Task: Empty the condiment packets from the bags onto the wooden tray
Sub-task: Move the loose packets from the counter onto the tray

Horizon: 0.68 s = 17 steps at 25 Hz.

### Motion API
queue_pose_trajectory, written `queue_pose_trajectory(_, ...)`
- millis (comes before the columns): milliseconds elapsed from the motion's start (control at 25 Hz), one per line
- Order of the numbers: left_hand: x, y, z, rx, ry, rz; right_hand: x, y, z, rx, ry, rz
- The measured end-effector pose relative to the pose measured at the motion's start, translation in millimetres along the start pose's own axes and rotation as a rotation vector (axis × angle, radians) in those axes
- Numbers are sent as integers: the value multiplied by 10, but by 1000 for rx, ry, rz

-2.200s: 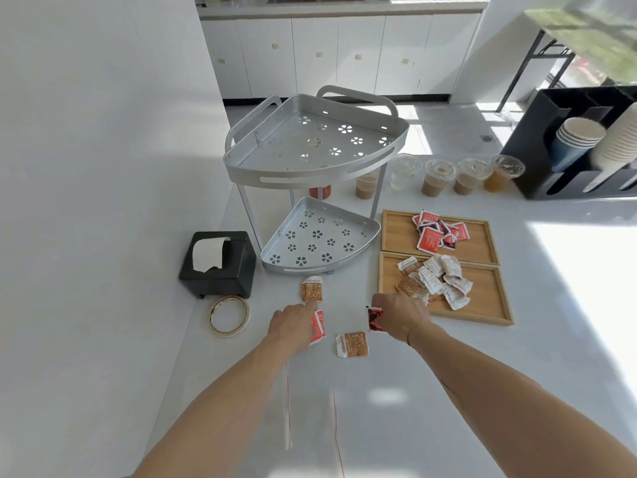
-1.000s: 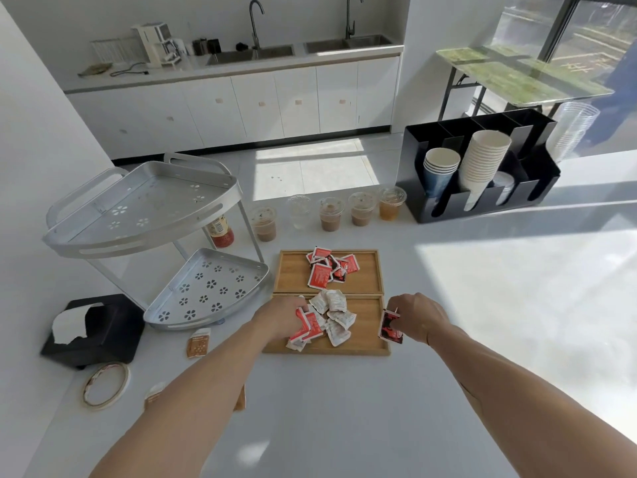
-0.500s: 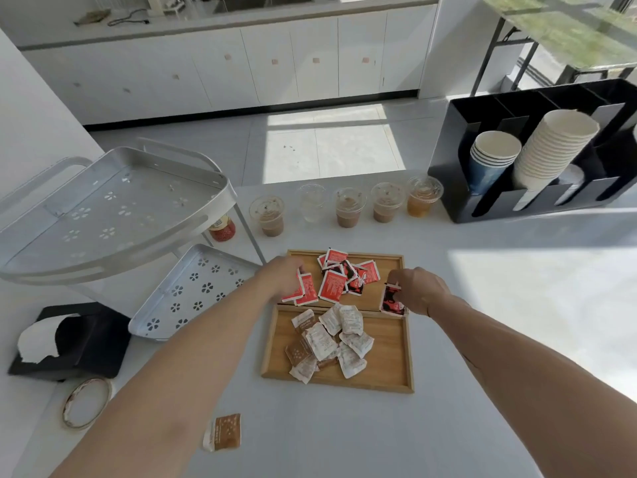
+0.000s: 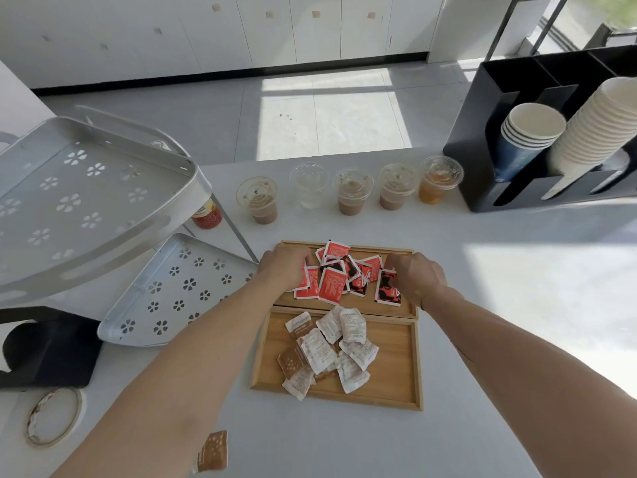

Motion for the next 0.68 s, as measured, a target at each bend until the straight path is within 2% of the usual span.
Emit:
queue_pose_trajectory(120, -5, -18, 31, -71, 37, -3, 6, -15, 38, -72, -9, -37)
queue_pose_trajectory(280, -68, -159, 36, -255, 256, -23, 43, -132, 48, -151, -36, -31)
queue_pose_trajectory(360, -112, -300, 32, -315, 284, -54, 100, -269, 46, -221, -28, -37)
queue_pose_trajectory(520, -102, -688, 75, -249, 115, -180, 236, -605, 40, -220, -12, -55)
queue_pose_trajectory(680, -35, -1212, 205, -121, 48, -150, 379, -973, 29, -111, -71, -99)
Point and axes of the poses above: each hand's wrist, its own y-axis towards the middle knuckle, its own z-axis out of the palm, x = y × z, the point moved 4 cm from there along y, towards the middle knuckle, and after that the axes turned 15 degrees about y, right-handed, at the moved point
